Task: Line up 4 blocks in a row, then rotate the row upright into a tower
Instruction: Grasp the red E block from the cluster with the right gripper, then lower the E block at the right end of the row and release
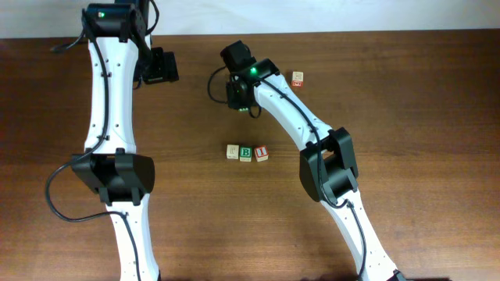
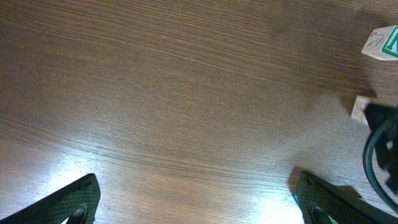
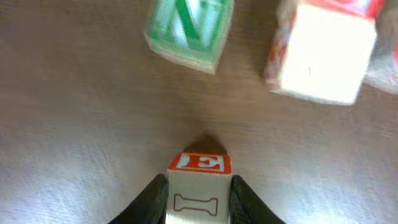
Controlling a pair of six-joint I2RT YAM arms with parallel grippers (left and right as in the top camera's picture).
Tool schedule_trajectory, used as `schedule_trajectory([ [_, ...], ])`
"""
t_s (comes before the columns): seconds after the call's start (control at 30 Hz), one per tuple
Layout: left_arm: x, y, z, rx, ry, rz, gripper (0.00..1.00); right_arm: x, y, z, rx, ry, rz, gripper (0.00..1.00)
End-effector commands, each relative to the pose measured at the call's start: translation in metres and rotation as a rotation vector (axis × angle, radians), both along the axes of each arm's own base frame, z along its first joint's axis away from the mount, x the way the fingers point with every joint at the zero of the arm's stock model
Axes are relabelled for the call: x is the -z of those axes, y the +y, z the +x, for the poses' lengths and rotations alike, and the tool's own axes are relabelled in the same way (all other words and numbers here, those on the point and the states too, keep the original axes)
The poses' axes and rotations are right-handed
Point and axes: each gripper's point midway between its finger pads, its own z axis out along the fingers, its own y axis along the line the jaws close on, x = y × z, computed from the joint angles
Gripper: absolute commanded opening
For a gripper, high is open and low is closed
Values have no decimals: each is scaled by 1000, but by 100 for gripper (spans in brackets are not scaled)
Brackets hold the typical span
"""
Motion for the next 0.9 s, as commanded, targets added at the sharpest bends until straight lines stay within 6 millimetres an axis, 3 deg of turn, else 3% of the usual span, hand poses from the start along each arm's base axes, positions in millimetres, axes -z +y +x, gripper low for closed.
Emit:
schedule_trajectory([
  [0.0,-4,2,0,-4,-11,14,99,4,-26,-20,20,105,-77,30],
  [0.2,-4,2,0,-4,-11,14,99,8,-80,-70,66,356,-200,30],
  [0.43,-4,2,0,-4,-11,14,99,0,-102,-112,76,544,-265,40],
  [0.73,-4,2,0,-4,-11,14,99,-1,-77,-128,39,611,-171,40],
  [0.8,-4,2,0,-4,-11,14,99,0,-83,-124,36,579,-218,40],
  [0.87,-4,2,0,-4,-11,14,99,-1,-105,-112,41,507,-350,40],
])
